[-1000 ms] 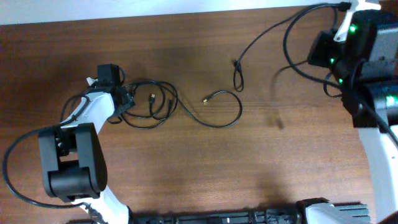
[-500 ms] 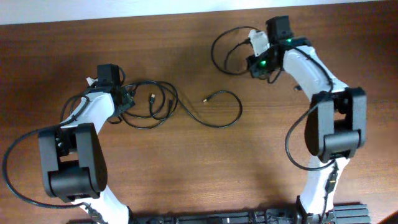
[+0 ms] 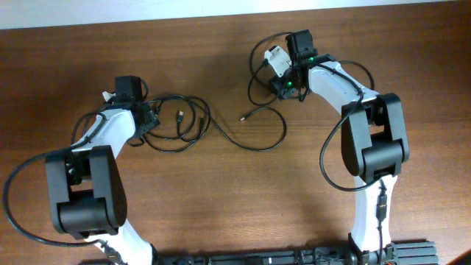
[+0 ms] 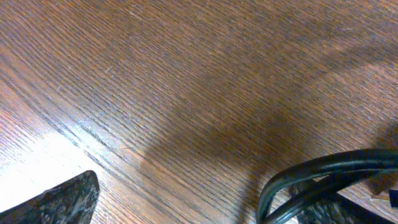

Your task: Untangle cables

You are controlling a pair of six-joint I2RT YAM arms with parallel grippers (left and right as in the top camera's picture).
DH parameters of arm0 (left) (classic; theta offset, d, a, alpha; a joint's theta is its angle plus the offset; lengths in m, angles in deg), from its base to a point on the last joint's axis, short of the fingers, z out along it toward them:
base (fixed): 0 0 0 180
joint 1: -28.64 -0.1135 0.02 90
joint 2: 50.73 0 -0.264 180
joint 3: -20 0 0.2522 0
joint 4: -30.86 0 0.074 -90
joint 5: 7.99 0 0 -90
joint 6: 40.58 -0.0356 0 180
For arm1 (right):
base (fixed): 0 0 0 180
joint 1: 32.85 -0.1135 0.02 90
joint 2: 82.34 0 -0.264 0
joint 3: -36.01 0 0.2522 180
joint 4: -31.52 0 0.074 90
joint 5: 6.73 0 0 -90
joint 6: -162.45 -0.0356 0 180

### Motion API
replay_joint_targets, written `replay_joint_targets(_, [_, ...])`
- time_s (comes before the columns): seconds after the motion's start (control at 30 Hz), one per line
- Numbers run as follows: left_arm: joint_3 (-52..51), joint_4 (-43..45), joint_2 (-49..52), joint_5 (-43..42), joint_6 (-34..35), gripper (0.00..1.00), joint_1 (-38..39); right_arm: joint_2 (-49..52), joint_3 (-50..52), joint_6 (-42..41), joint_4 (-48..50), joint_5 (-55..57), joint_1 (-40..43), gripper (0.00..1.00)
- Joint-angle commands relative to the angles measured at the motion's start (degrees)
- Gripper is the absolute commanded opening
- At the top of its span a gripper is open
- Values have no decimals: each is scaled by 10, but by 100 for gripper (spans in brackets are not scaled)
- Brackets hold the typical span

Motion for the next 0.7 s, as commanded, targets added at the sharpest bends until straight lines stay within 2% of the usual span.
replay_joint_targets(0.0, [-33,-20,42,-19,-10,99,-3,15,-4,3,-22,55,8,51])
replay_joint_targets(0.07, [-33,-34,42,-55,-11,99,-3,35,-4,5,-64,59,18,29])
replay_joint_targets(0.1, [-33,-41,42,-89,-28,99,-3,37,-4,5,-83,62,27,6])
replay_joint_targets(0.23, [16,-130,-15,-96,-38,99,0,16,-38,-78,-161,66,69,4])
replay_joint_targets(0.3, [26,-144,-135,-97,-38,99,2,-50,-47,-129,-177,82,130,4])
replay_joint_targets(0.4, [26,-155,-273,-99,-38,99,2,-123,-47,-133,-168,106,233,4])
replay_joint_targets(0.43, [26,-169,-308,-99,-38,99,2,-139,-47,-133,-147,106,286,4])
replay_joint_targets(0.5, [26,-214,-378,-150,-38,99,2,-132,-47,-129,-59,106,390,4])
replay_joint_targets(0.53, [26,-216,-399,-170,-38,99,2,-130,-47,-127,-43,106,407,4])
replay_joint_targets(0.6, [26,-215,-443,-204,-37,99,2,-117,-47,-126,54,93,466,4])
replay_joint_targets(0.67, [26,-215,-468,-204,-17,99,2,-100,-47,-112,157,-41,482,4])
